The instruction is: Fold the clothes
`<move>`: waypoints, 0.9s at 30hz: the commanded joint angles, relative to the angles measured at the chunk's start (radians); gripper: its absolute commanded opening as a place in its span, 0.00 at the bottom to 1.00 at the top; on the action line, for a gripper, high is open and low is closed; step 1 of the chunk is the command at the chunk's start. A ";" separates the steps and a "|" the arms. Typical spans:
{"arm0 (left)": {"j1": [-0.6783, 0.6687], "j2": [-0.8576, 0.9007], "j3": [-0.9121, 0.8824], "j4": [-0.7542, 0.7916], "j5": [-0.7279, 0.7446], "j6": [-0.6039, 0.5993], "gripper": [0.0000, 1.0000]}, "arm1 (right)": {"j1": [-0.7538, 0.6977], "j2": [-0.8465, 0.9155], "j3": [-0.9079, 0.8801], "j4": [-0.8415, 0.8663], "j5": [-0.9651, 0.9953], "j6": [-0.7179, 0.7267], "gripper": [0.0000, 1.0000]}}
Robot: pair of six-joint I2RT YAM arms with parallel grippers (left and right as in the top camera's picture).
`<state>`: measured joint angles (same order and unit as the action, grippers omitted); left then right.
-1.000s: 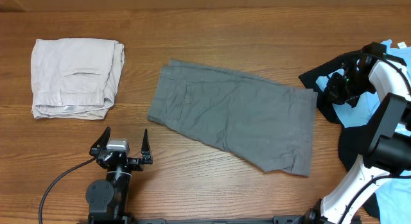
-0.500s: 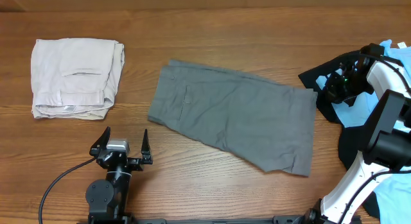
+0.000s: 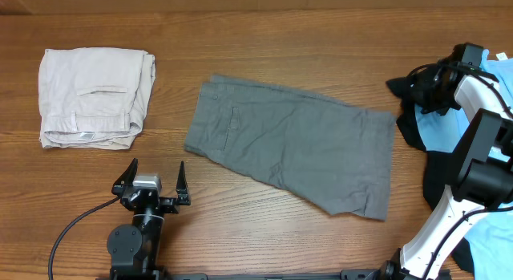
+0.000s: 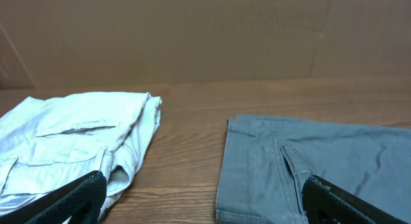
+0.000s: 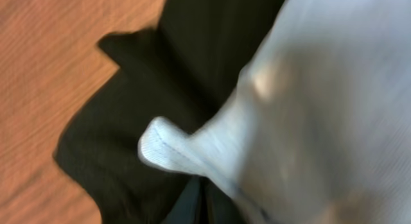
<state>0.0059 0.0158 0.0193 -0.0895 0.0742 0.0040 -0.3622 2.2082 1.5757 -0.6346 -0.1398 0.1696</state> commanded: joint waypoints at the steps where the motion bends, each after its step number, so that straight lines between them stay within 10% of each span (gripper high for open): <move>1: -0.006 -0.011 -0.006 0.002 -0.007 0.018 1.00 | -0.019 0.080 -0.008 0.035 0.111 0.017 0.04; 18: -0.006 -0.011 -0.006 0.002 -0.007 0.018 1.00 | -0.017 0.070 0.796 -0.707 -0.218 -0.013 0.16; 27: -0.006 -0.011 -0.006 0.002 -0.007 0.019 1.00 | 0.031 0.068 0.744 -1.060 -0.217 -0.020 0.08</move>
<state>0.0059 0.0158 0.0193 -0.0895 0.0742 0.0040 -0.3649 2.2833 2.3631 -1.6924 -0.3435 0.1570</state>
